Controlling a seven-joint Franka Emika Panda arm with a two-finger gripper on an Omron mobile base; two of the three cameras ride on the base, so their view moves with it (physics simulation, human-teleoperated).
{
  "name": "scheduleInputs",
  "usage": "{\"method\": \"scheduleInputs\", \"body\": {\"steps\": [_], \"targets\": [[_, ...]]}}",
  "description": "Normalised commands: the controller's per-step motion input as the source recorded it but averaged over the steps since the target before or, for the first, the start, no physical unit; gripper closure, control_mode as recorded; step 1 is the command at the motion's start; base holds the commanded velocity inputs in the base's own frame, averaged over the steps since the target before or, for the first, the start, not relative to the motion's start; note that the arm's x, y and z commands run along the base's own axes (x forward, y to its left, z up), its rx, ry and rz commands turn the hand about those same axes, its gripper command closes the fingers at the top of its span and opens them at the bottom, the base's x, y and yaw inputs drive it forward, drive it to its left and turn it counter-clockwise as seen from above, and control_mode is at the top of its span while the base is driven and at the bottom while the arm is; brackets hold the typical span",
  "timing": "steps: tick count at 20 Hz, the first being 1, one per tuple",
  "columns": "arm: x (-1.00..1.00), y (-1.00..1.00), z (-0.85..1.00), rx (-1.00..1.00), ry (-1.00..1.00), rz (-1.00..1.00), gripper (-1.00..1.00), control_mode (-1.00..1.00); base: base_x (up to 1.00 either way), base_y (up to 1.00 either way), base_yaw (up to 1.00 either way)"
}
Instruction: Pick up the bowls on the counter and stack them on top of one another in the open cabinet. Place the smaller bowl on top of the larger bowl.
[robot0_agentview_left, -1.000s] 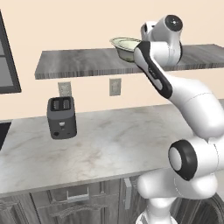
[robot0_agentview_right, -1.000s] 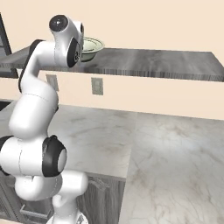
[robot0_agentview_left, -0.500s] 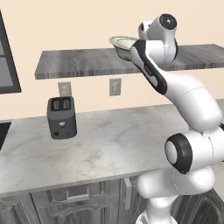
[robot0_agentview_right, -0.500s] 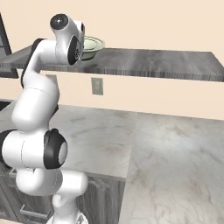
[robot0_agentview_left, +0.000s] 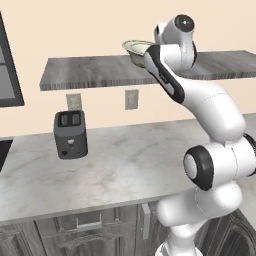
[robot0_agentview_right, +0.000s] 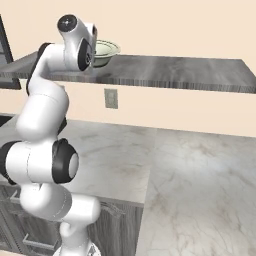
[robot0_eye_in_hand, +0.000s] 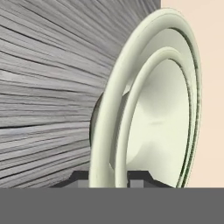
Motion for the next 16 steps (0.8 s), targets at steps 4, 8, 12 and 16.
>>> {"method": "scheduleInputs", "body": {"steps": [4,8,12,16], "targets": [[0.16,0.16,-0.03,0.0,0.03,-0.01,1.0,-1.0,0.0,0.0,0.0],[0.1,0.14,-0.01,0.0,0.04,-0.01,1.0,-1.0,0.0,0.0,0.0],[0.01,0.14,-0.07,0.0,0.02,0.0,1.0,-1.0,0.0,0.0,0.0],[0.0,0.16,-0.11,-0.02,0.0,0.0,1.0,-1.0,0.0,0.0,0.0]]}}
